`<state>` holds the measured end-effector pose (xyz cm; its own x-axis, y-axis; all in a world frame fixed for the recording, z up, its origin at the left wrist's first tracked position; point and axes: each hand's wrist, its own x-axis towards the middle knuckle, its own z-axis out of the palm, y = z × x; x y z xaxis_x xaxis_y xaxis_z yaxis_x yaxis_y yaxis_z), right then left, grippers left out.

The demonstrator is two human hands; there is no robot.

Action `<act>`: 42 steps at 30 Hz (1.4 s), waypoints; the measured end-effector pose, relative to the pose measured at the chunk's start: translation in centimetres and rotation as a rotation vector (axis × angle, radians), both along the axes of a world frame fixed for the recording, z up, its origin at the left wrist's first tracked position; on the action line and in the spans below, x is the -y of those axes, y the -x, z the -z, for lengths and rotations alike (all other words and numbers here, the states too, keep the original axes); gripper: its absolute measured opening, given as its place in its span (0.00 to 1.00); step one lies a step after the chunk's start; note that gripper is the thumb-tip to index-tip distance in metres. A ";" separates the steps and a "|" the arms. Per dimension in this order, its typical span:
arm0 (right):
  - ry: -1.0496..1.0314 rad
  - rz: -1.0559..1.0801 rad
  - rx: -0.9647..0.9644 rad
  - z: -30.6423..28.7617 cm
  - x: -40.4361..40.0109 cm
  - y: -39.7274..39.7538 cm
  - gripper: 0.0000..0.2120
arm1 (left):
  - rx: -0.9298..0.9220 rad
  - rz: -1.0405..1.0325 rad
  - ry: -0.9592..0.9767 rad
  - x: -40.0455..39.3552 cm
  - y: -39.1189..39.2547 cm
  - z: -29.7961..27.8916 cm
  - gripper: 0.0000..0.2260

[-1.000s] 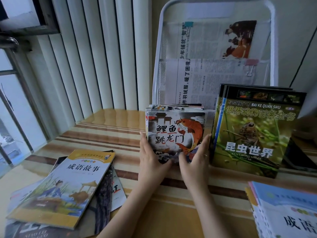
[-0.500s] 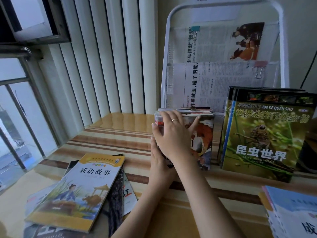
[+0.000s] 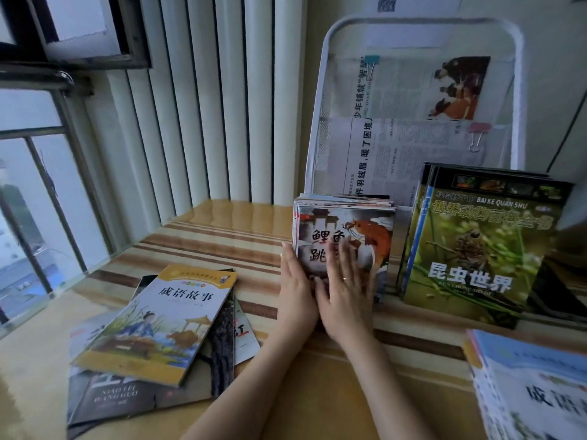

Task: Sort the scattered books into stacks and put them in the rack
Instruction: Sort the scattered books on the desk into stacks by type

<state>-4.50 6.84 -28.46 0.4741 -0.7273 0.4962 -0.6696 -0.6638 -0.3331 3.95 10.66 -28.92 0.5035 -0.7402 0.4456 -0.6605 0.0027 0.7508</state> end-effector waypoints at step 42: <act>-0.852 -0.229 0.476 -5.2 -11.0 1.8 0.31 | -0.738 -0.199 0.176 -18.5 -0.1 -5.9 0.16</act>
